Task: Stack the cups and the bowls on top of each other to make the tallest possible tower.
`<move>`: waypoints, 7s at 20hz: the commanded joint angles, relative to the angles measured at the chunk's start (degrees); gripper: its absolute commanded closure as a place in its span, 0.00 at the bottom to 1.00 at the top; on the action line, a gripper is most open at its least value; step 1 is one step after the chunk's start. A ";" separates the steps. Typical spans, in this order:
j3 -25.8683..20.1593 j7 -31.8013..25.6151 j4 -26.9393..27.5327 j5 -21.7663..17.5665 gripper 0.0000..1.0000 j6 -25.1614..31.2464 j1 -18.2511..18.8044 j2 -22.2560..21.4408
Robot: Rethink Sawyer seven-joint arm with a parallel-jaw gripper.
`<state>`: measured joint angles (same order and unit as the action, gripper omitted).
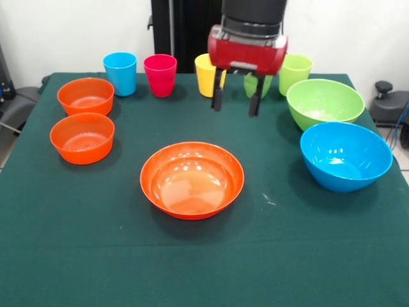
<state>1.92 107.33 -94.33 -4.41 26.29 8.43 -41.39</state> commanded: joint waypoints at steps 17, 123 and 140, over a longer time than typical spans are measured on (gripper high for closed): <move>-13.50 -2.94 -22.15 -4.20 0.00 -4.86 3.77 -9.06; -17.07 3.40 -32.69 -24.45 0.00 -15.26 20.75 -7.56; -15.22 2.93 -28.90 -26.06 0.00 -18.11 20.54 -2.63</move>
<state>-12.86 107.33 -128.84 -26.65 11.72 30.09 -47.29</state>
